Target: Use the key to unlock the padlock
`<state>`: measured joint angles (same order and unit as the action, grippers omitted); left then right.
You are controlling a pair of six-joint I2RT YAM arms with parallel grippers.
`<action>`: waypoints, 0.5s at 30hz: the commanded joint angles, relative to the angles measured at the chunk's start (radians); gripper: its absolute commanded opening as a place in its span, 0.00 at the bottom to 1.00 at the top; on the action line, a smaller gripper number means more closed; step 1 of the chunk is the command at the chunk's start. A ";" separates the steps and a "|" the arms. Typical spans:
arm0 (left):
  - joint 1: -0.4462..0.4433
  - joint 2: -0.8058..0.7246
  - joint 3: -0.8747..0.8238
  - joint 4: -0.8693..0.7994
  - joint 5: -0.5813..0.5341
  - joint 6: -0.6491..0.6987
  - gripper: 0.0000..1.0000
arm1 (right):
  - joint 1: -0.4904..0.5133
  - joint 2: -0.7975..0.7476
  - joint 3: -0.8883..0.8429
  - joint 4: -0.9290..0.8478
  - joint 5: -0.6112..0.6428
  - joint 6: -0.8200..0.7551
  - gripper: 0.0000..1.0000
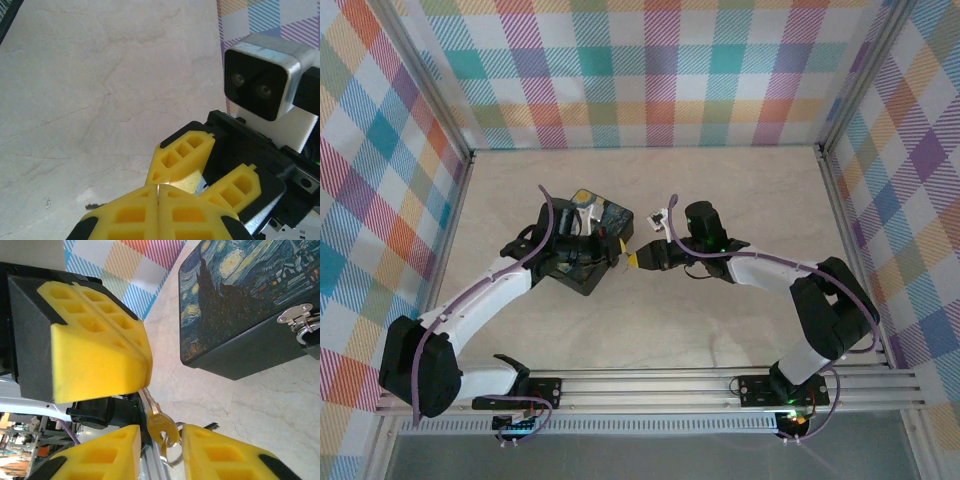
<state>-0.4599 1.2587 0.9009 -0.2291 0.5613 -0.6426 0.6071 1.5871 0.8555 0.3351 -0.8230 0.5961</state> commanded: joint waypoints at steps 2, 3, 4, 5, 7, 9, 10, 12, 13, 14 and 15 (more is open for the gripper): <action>0.015 -0.032 -0.010 0.035 0.032 -0.017 0.00 | -0.012 -0.029 -0.026 0.104 -0.040 0.038 0.23; 0.016 -0.034 -0.012 0.040 0.035 -0.019 0.00 | -0.013 -0.030 -0.032 0.121 -0.043 0.047 0.23; 0.015 -0.036 -0.015 0.045 0.040 -0.021 0.00 | -0.014 -0.031 -0.041 0.141 -0.045 0.057 0.23; 0.015 -0.039 -0.017 0.048 0.043 -0.022 0.00 | -0.015 -0.033 -0.048 0.163 -0.047 0.068 0.23; 0.015 -0.041 -0.023 0.056 0.047 -0.027 0.00 | -0.017 -0.038 -0.056 0.187 -0.049 0.080 0.22; 0.015 -0.041 -0.028 0.066 0.052 -0.032 0.00 | -0.017 -0.041 -0.061 0.200 -0.053 0.087 0.22; 0.015 -0.040 -0.030 0.070 0.054 -0.034 0.00 | -0.017 -0.042 -0.062 0.206 -0.054 0.092 0.22; 0.015 -0.037 -0.035 0.080 0.058 -0.040 0.00 | -0.017 -0.042 -0.063 0.218 -0.054 0.100 0.22; 0.015 -0.036 -0.035 0.082 0.058 -0.039 0.00 | -0.017 -0.041 -0.061 0.220 -0.055 0.103 0.22; 0.015 -0.036 -0.034 0.082 0.057 -0.041 0.00 | -0.017 -0.039 -0.060 0.220 -0.057 0.106 0.22; 0.015 -0.033 -0.035 0.083 0.057 -0.042 0.00 | -0.017 -0.038 -0.059 0.221 -0.057 0.108 0.19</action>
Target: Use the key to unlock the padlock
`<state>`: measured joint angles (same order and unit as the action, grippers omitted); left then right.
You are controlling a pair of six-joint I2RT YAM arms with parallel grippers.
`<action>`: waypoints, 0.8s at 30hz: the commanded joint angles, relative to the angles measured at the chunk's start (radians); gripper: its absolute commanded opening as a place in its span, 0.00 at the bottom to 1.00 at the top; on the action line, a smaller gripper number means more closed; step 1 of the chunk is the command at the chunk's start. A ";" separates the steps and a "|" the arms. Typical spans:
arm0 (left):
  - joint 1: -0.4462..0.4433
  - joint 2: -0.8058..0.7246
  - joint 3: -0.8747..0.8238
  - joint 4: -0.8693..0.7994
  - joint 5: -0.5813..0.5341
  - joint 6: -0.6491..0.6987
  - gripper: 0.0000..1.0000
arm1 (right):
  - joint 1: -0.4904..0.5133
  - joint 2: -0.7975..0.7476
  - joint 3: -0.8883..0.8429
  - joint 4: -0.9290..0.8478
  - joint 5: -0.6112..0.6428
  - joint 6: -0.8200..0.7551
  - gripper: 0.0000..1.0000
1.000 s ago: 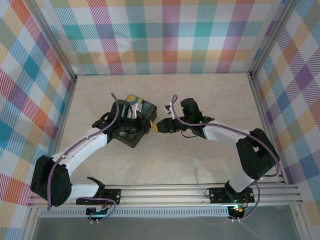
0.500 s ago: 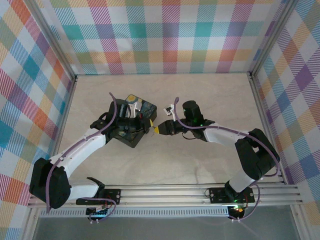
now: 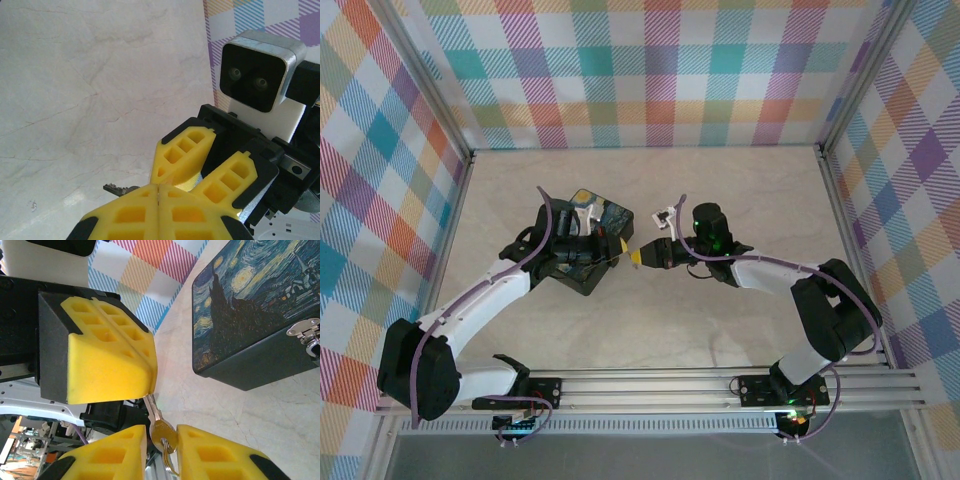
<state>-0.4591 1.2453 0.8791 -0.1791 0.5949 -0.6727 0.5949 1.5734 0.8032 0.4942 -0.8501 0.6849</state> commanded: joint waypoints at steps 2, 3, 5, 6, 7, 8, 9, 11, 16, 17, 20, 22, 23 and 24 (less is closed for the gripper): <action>0.014 -0.019 -0.010 0.032 0.022 -0.013 0.00 | -0.004 -0.021 -0.006 0.065 -0.030 0.022 0.12; 0.016 -0.018 -0.008 0.032 0.022 -0.013 0.00 | -0.004 -0.020 -0.006 0.070 -0.033 0.024 0.10; 0.015 -0.018 -0.007 0.029 0.020 -0.010 0.00 | -0.005 -0.018 -0.007 0.082 -0.039 0.033 0.09; 0.014 -0.016 -0.007 0.029 0.020 -0.010 0.00 | -0.004 -0.018 -0.010 0.095 -0.042 0.039 0.07; 0.014 -0.016 -0.007 0.029 0.019 -0.010 0.00 | -0.005 -0.018 -0.015 0.112 -0.042 0.048 0.05; 0.014 -0.014 -0.008 0.027 0.016 -0.008 0.00 | -0.005 -0.018 -0.020 0.127 -0.044 0.062 0.02; 0.015 -0.011 -0.008 0.027 0.014 -0.008 0.00 | -0.007 -0.018 -0.027 0.167 -0.044 0.079 0.00; 0.016 -0.012 -0.009 0.030 0.011 -0.008 0.00 | -0.008 -0.016 -0.045 0.234 -0.040 0.120 0.00; 0.020 0.000 0.014 0.006 -0.004 -0.001 0.06 | -0.012 -0.015 -0.056 0.265 -0.028 0.152 0.00; 0.023 0.005 0.019 -0.001 -0.004 0.001 0.13 | -0.012 -0.020 -0.052 0.240 -0.019 0.137 0.00; 0.030 0.005 0.028 -0.011 -0.002 -0.004 0.33 | -0.012 -0.056 -0.037 0.073 0.044 0.044 0.00; 0.031 0.003 0.036 -0.025 -0.005 -0.007 0.43 | -0.010 -0.083 -0.025 -0.020 0.085 -0.017 0.00; 0.032 0.003 0.046 -0.040 -0.011 -0.008 0.47 | -0.008 -0.099 -0.015 -0.073 0.106 -0.051 0.00; 0.033 0.006 0.053 -0.053 -0.019 -0.013 0.49 | -0.001 -0.121 -0.008 -0.126 0.141 -0.093 0.00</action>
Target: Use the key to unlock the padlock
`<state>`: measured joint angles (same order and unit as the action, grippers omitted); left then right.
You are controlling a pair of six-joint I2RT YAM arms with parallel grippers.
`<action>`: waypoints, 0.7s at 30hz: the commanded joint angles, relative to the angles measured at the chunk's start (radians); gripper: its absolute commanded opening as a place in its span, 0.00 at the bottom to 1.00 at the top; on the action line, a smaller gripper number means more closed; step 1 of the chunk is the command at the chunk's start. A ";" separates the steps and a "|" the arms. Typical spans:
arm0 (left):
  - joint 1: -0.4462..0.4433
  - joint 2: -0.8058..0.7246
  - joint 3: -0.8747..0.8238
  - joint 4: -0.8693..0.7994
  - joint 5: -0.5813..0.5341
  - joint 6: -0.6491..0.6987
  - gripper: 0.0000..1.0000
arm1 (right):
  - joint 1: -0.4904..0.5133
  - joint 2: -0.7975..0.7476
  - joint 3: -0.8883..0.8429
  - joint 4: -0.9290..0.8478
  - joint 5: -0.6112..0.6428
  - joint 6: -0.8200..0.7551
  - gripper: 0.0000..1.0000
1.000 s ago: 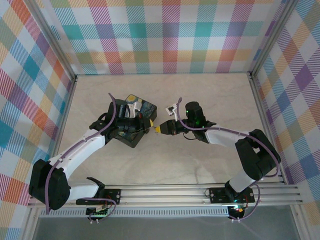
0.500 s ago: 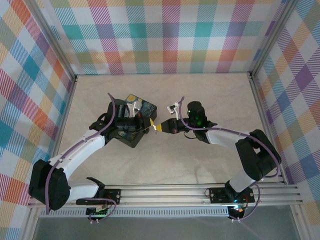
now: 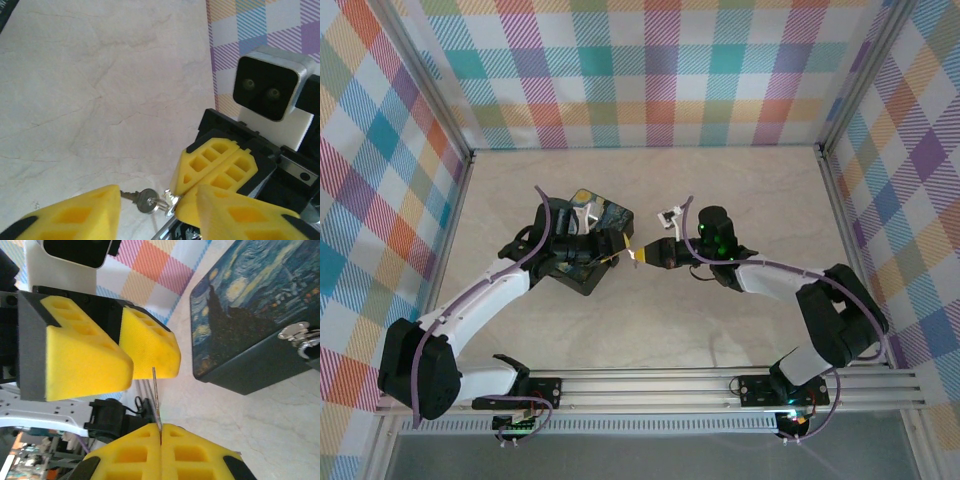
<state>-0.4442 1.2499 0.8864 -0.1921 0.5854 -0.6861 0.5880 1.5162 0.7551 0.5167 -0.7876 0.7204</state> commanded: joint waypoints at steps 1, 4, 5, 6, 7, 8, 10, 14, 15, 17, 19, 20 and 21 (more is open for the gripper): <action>0.018 0.002 0.050 -0.046 -0.014 -0.008 0.51 | 0.014 -0.080 0.047 -0.193 0.109 -0.166 0.00; 0.018 0.014 0.071 -0.059 -0.033 -0.062 0.56 | 0.052 -0.119 0.069 -0.296 0.211 -0.265 0.00; 0.018 0.025 0.080 -0.073 -0.045 -0.087 0.56 | 0.065 -0.127 0.073 -0.315 0.243 -0.293 0.00; 0.019 0.035 0.088 -0.077 -0.054 -0.107 0.56 | 0.078 -0.134 0.076 -0.330 0.275 -0.314 0.00; 0.019 0.048 0.096 -0.094 -0.061 -0.131 0.56 | 0.095 -0.143 0.080 -0.345 0.314 -0.342 0.00; 0.018 0.058 0.101 -0.114 -0.064 -0.160 0.56 | 0.116 -0.151 0.080 -0.360 0.353 -0.374 0.00; 0.018 0.075 0.107 -0.103 -0.051 -0.201 0.55 | 0.156 -0.164 0.081 -0.383 0.437 -0.429 0.00; 0.019 0.080 0.126 -0.107 -0.059 -0.239 0.53 | 0.217 -0.171 0.088 -0.411 0.588 -0.503 0.00; 0.019 0.079 0.131 -0.119 -0.061 -0.238 0.52 | 0.228 -0.174 0.086 -0.405 0.621 -0.512 0.00; 0.018 0.076 0.131 -0.136 -0.062 -0.237 0.52 | 0.253 -0.178 0.082 -0.389 0.677 -0.535 0.00; 0.018 0.067 0.116 -0.138 -0.061 -0.247 0.51 | 0.271 -0.180 0.068 -0.343 0.719 -0.551 0.00; 0.018 0.061 0.105 -0.140 -0.063 -0.256 0.50 | 0.280 -0.179 0.058 -0.313 0.736 -0.559 0.00; 0.019 0.054 0.099 -0.148 -0.065 -0.259 0.49 | 0.288 -0.176 0.053 -0.289 0.753 -0.565 0.00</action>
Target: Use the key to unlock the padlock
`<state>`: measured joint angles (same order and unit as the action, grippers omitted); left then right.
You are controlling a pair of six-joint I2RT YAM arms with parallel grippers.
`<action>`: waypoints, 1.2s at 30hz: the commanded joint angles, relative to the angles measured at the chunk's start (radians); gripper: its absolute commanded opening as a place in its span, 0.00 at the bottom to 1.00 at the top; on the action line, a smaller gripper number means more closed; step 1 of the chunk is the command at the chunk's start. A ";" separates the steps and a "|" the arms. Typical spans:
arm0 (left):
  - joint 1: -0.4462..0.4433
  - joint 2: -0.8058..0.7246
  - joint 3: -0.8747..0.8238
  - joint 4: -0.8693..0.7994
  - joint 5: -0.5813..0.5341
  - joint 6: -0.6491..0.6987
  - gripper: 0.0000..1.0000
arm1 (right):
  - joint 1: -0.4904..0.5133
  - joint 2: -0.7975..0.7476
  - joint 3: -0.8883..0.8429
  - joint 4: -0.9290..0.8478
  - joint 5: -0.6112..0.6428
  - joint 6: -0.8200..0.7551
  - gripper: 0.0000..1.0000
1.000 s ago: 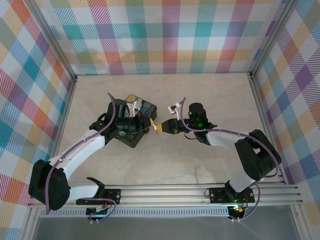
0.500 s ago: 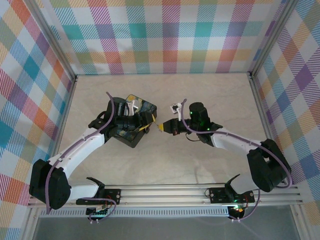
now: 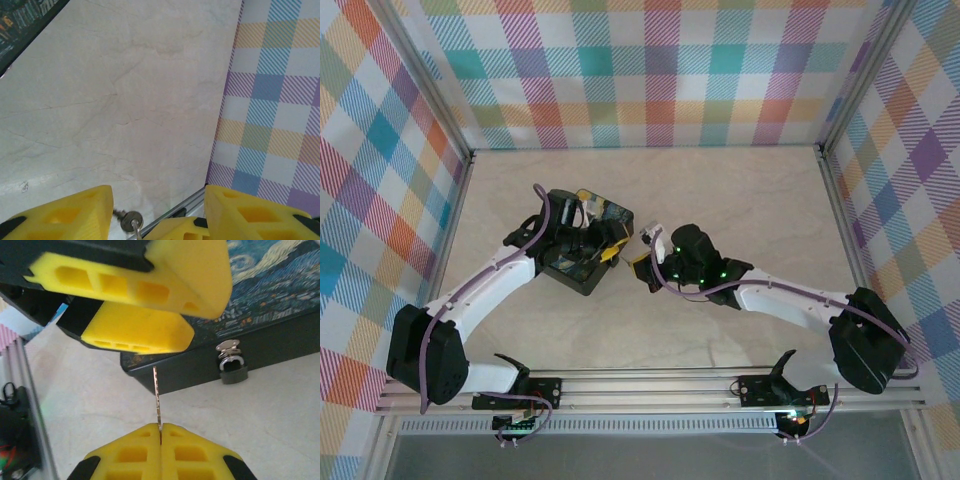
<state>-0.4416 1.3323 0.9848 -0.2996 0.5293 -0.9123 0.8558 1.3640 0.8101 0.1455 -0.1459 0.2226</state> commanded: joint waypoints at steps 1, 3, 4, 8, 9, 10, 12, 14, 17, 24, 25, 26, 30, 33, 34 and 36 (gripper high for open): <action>0.016 -0.034 -0.003 -0.050 -0.012 -0.033 0.49 | 0.027 -0.018 -0.003 0.106 0.127 -0.076 0.00; 0.016 -0.046 -0.006 -0.076 -0.027 -0.036 0.49 | 0.039 -0.005 0.001 0.136 0.159 -0.094 0.00; 0.017 -0.049 -0.006 -0.087 -0.033 -0.036 0.49 | 0.041 0.000 0.004 0.146 0.175 -0.095 0.00; 0.022 -0.043 0.008 -0.122 -0.066 -0.075 0.46 | 0.042 0.020 0.023 0.166 0.188 -0.119 0.00; 0.021 -0.037 0.007 -0.112 -0.064 -0.088 0.46 | 0.042 0.024 0.025 0.166 0.184 -0.126 0.00; 0.021 -0.032 0.009 -0.104 -0.061 -0.096 0.46 | 0.043 0.027 0.025 0.171 0.186 -0.131 0.00; 0.021 -0.018 0.015 -0.101 -0.059 -0.103 0.45 | 0.046 0.033 0.027 0.182 0.187 -0.142 0.00; 0.021 -0.010 0.016 -0.093 -0.060 -0.107 0.45 | 0.053 0.042 0.029 0.191 0.199 -0.157 0.00; 0.022 -0.003 0.005 -0.070 -0.059 -0.120 0.45 | 0.064 0.066 0.042 0.193 0.226 -0.179 0.00; 0.023 0.008 -0.003 -0.069 -0.080 -0.123 0.36 | 0.127 0.135 0.074 0.210 0.329 -0.278 0.00; 0.023 0.008 -0.006 -0.071 -0.082 -0.122 0.34 | 0.131 0.141 0.075 0.217 0.337 -0.281 0.00; 0.023 0.007 -0.006 -0.074 -0.087 -0.119 0.32 | 0.132 0.145 0.073 0.226 0.343 -0.281 0.00; 0.026 0.001 -0.010 -0.085 -0.097 -0.114 0.25 | 0.138 0.147 0.063 0.253 0.356 -0.279 0.00; 0.027 -0.002 -0.013 -0.091 -0.099 -0.109 0.19 | 0.143 0.150 0.064 0.253 0.376 -0.287 0.00; 0.027 -0.004 -0.013 -0.094 -0.102 -0.104 0.18 | 0.144 0.150 0.061 0.256 0.383 -0.291 0.00; 0.029 -0.005 -0.016 -0.095 -0.106 -0.102 0.14 | 0.146 0.150 0.058 0.262 0.390 -0.293 0.00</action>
<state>-0.4332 1.3373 0.9836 -0.3668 0.4358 -1.0279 0.9932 1.5093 0.8566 0.3576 0.2096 -0.0460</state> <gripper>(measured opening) 0.149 0.042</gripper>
